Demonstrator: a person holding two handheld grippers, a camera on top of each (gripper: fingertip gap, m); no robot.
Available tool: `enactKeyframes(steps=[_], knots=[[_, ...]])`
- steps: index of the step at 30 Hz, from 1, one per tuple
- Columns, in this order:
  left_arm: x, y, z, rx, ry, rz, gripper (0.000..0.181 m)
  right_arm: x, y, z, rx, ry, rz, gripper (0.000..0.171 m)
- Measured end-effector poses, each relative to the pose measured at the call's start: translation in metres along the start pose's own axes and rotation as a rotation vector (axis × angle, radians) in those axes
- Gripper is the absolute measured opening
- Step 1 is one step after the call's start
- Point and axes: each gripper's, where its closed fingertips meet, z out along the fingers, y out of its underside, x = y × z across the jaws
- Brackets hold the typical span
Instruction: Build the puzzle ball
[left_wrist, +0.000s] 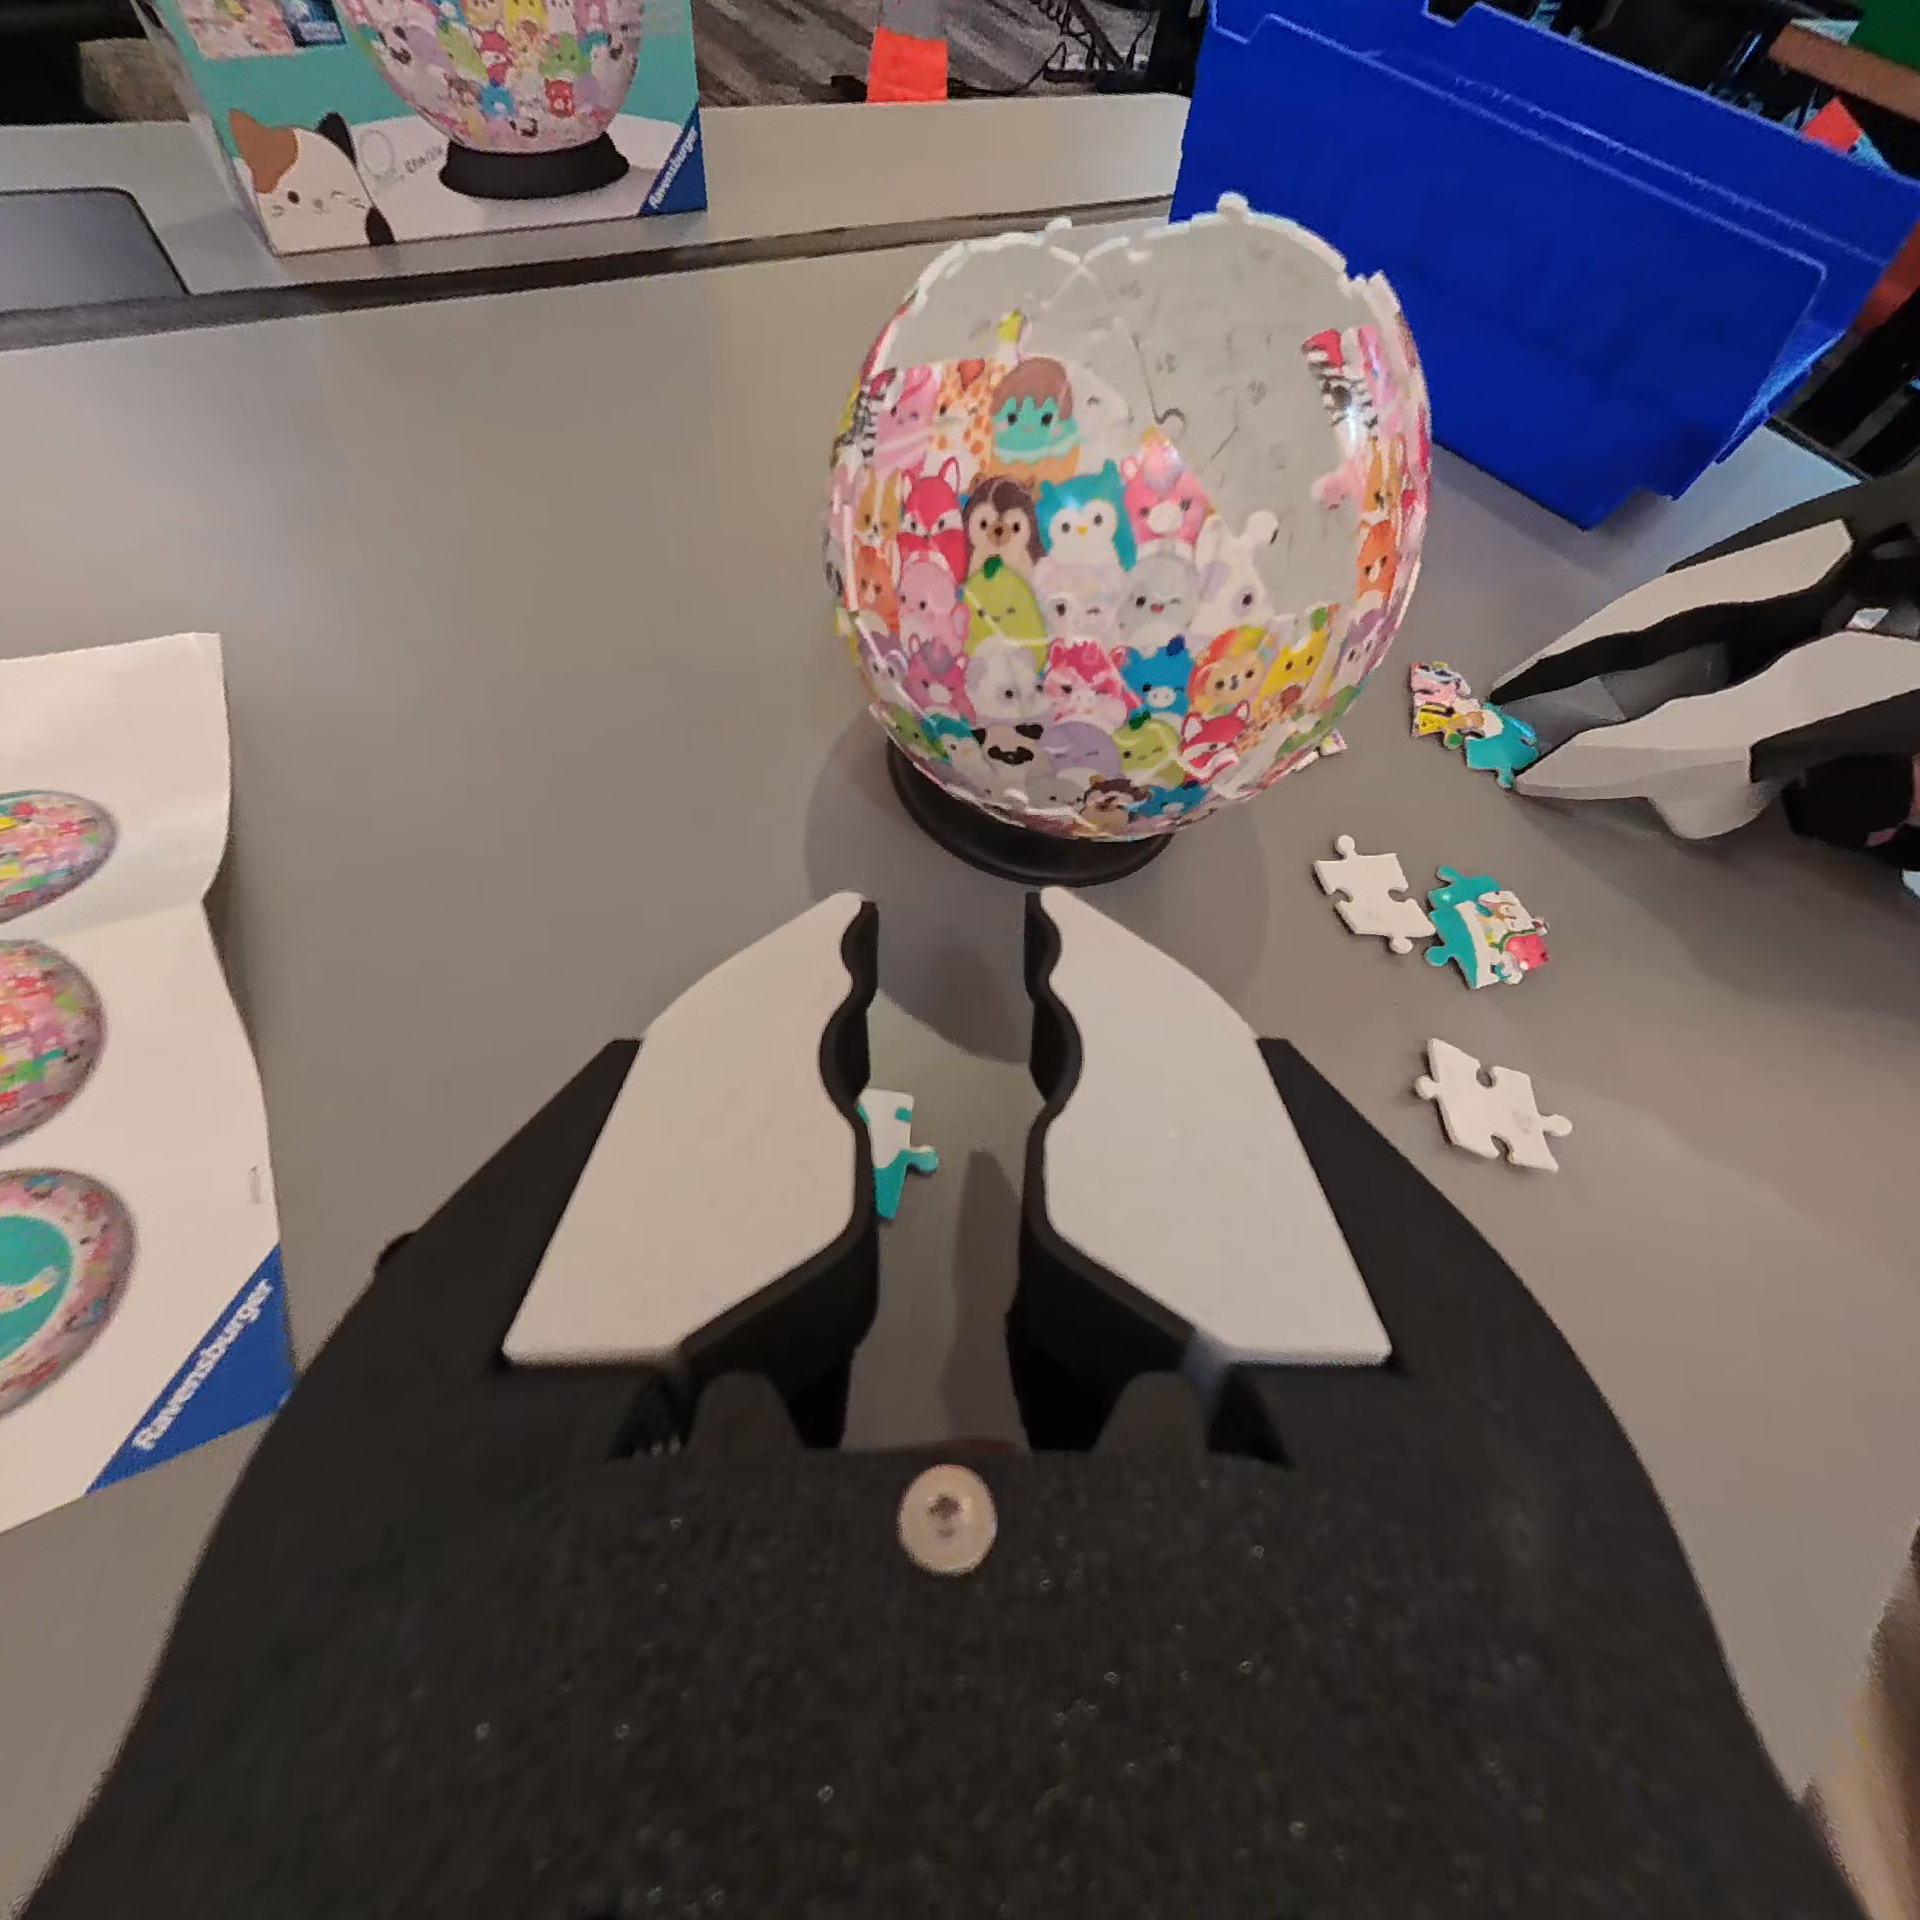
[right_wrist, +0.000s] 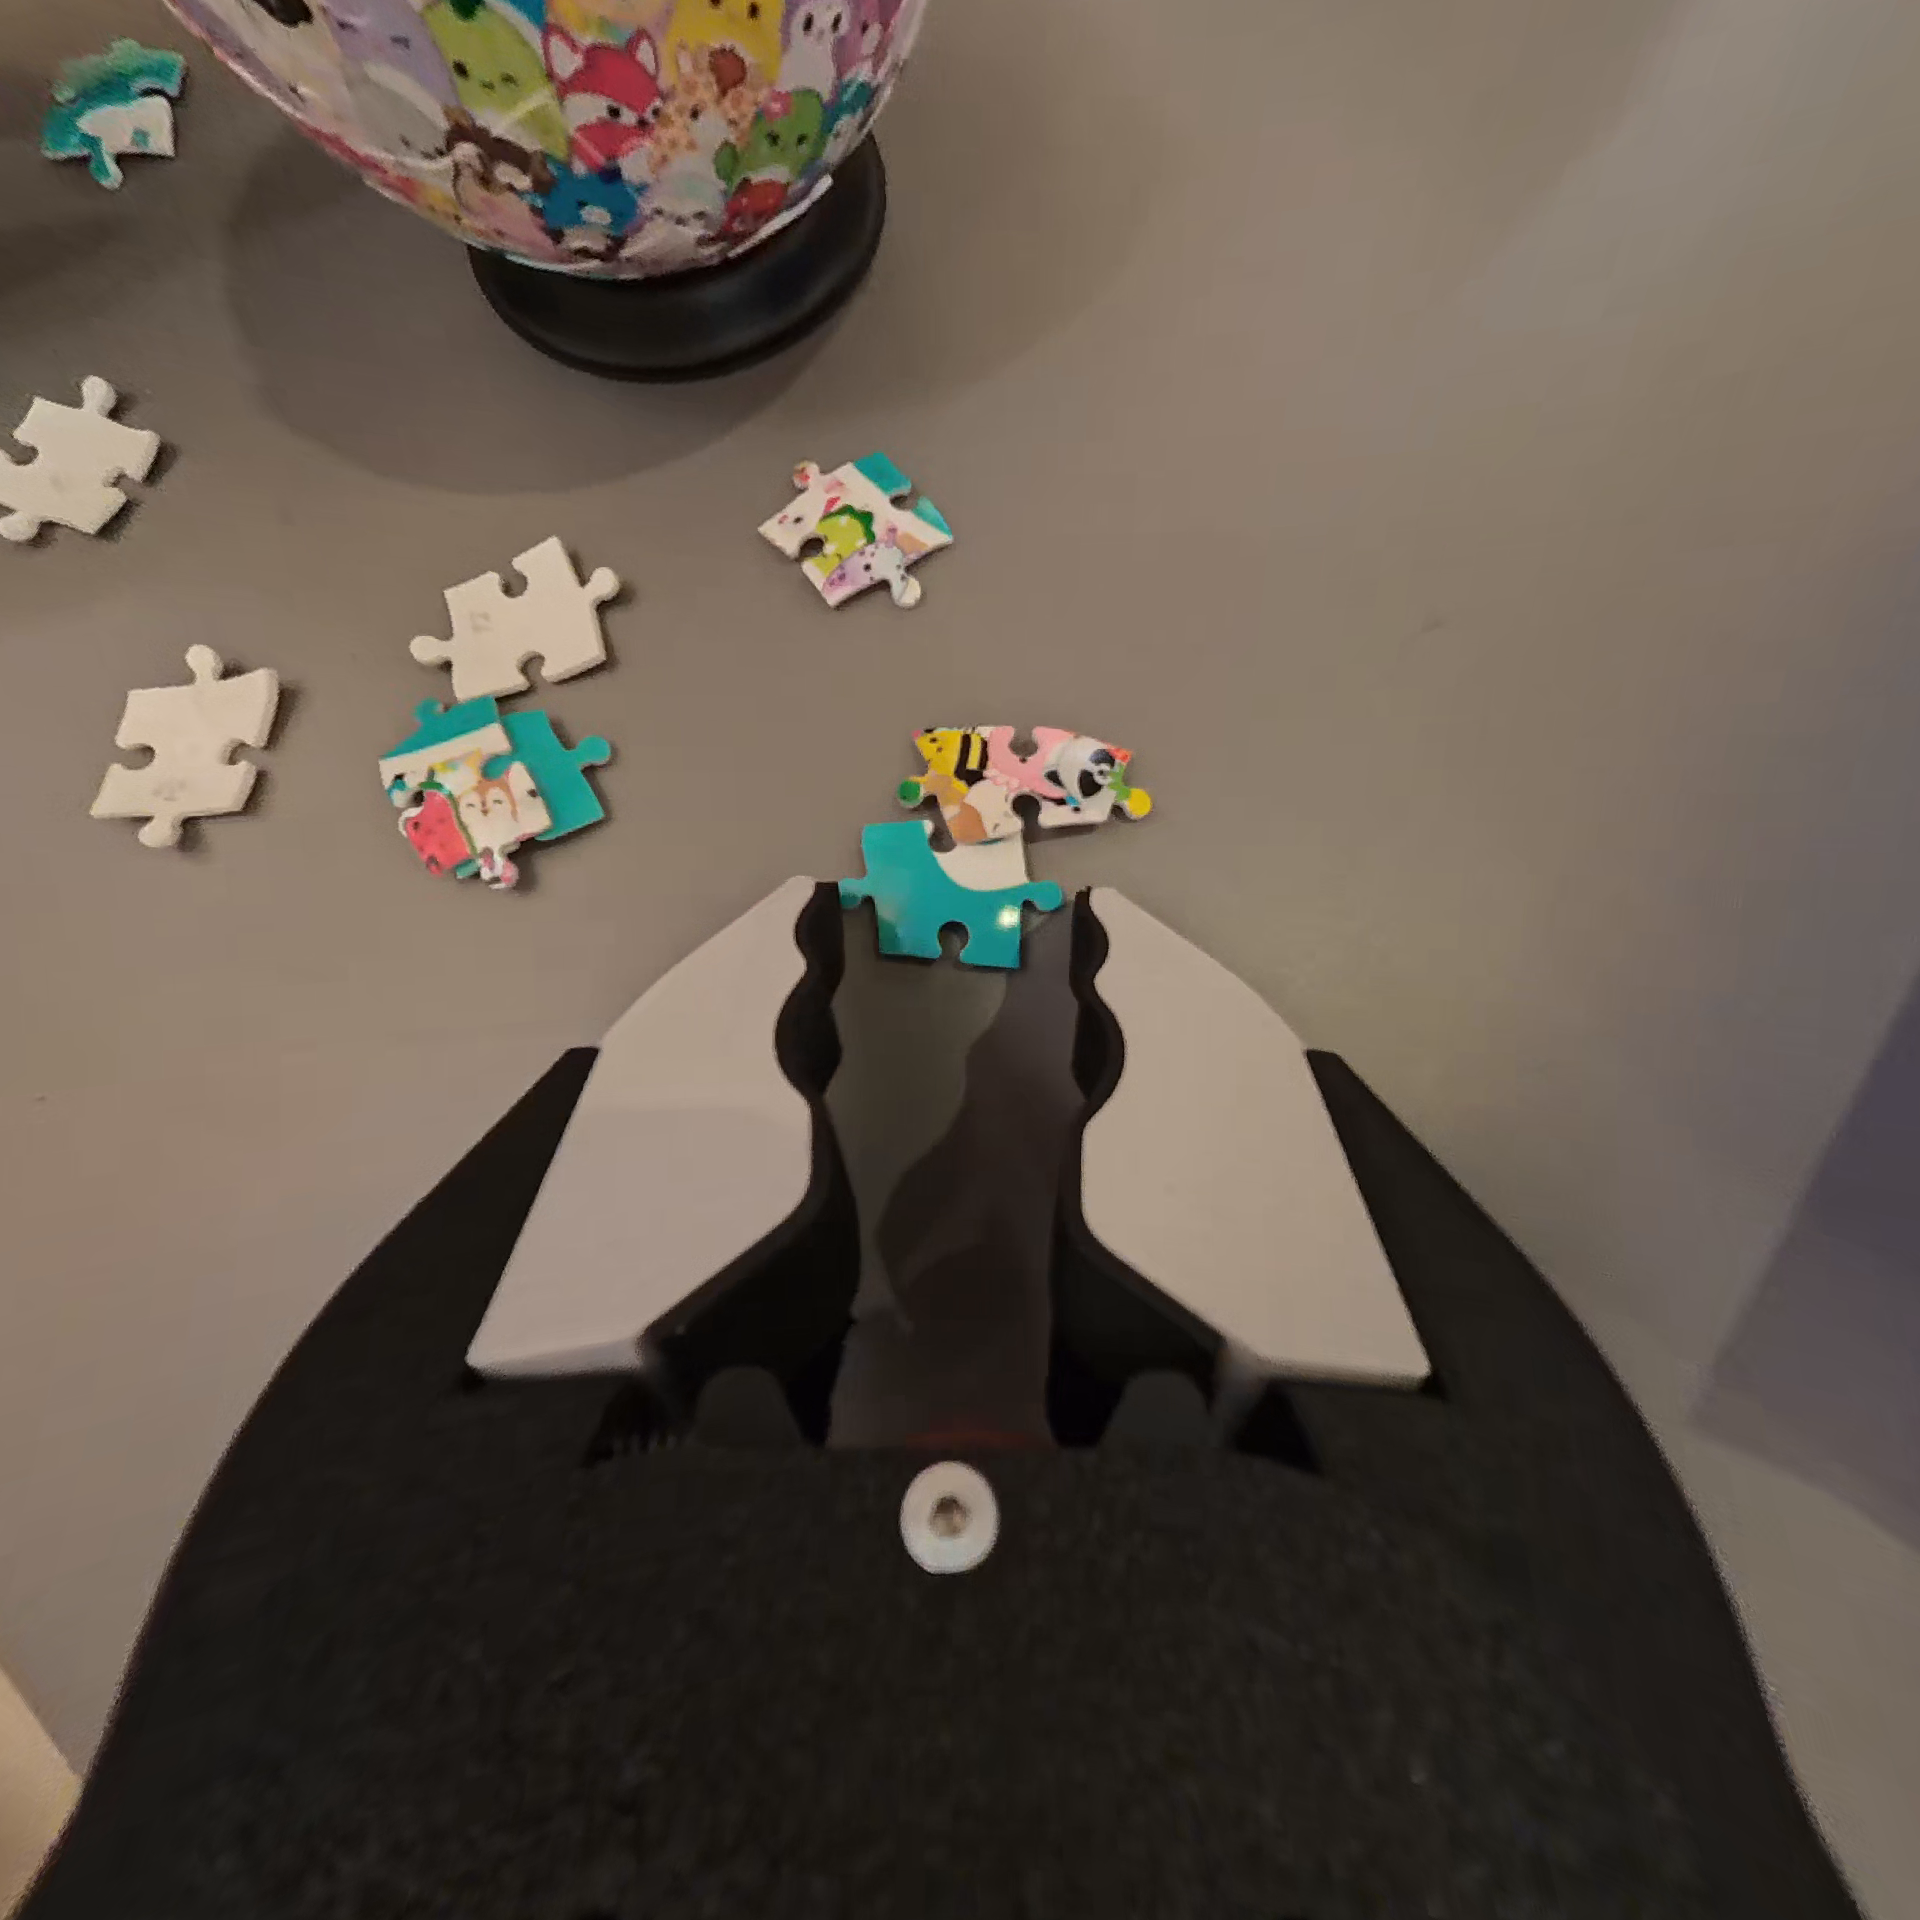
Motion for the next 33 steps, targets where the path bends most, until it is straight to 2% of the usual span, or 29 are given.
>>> enactKeyframes(steps=[10, 33], knots=[[-0.009, 0.013, -0.009, -0.036, -0.042, 0.000, 0.026, -0.003, -0.007, 0.008, -0.009, 0.007, -0.057, 0.043], [-0.011, 0.015, -0.013, -0.033, -0.045, -0.017, 0.026, -0.004, -0.009, 0.011, -0.009, -0.001, -0.066, 0.044]])
